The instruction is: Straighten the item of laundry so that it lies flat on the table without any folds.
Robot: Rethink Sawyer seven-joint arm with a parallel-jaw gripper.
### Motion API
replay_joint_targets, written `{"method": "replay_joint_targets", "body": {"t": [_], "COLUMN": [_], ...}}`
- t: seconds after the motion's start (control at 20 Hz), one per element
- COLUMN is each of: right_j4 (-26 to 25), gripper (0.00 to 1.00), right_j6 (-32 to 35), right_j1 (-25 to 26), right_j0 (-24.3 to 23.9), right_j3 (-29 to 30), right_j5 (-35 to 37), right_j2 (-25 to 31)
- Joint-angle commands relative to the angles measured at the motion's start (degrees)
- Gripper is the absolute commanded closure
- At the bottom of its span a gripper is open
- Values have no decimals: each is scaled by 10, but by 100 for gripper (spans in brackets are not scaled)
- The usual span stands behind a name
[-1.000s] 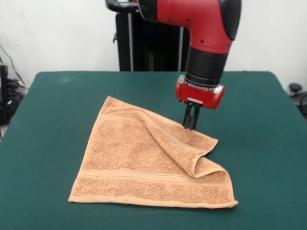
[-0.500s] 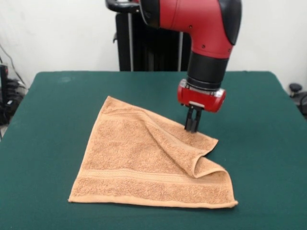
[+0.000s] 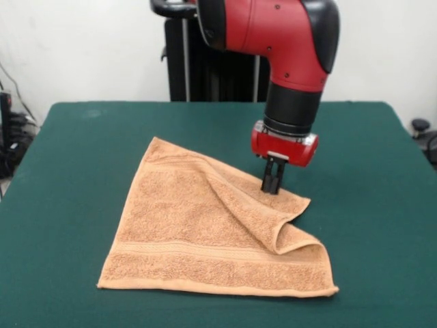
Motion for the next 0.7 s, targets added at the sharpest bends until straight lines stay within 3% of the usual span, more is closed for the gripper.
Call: {"method": "replay_joint_targets", "body": {"t": [0.05,0.4,0.7], "right_j4": [3,8,-4], "gripper": [100,100,100], "right_j6": [66,75,99], "right_j1": [113,118,104], "right_j0": [-10,-10,-18], "right_j3": [-32,-19,58], "right_j5": [-58,-58,-82], "right_j2": [52,48,60]}}
